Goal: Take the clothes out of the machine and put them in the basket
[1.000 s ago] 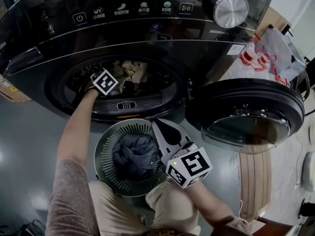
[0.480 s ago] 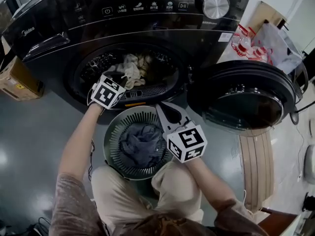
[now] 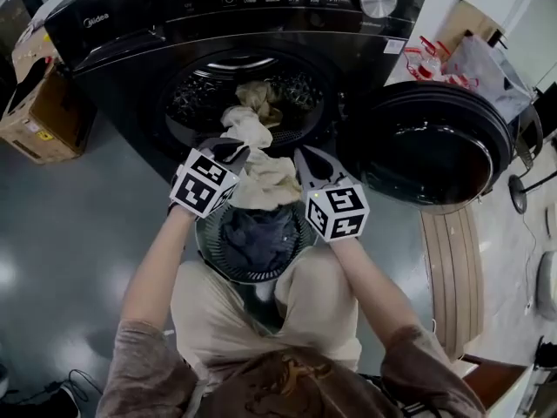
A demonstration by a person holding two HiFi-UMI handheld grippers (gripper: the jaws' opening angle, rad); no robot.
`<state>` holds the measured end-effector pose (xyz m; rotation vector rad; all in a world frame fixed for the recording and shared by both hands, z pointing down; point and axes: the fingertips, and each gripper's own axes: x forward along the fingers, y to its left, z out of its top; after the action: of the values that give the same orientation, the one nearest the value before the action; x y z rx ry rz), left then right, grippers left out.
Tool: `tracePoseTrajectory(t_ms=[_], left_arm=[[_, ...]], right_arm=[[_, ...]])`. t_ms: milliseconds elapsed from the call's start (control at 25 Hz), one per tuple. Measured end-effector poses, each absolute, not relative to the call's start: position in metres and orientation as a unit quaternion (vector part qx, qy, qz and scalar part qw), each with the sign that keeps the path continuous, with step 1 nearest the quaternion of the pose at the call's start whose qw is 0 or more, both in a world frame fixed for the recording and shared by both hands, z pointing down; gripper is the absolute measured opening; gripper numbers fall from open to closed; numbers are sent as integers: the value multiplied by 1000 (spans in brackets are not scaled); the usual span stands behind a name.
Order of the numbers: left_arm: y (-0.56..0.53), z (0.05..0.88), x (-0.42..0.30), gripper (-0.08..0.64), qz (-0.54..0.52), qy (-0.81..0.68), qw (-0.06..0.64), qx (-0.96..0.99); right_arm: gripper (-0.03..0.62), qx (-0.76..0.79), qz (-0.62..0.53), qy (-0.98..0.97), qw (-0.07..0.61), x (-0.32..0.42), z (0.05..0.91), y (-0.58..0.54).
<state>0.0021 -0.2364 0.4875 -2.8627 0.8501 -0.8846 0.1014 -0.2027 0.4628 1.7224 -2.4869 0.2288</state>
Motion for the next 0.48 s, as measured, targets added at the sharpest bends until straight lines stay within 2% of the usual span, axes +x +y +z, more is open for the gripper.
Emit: tracePoseTrajectory(t_ms=[280,480], left_arm=[[-192,475,1,29,-278,254,6,-926],[-186,479,-2,29,-275,263,-9,-925]], right_arm=[[-5,588,145,-796,-2,126,460,-199],[-5,573,142,-807,6,136,435,-211]])
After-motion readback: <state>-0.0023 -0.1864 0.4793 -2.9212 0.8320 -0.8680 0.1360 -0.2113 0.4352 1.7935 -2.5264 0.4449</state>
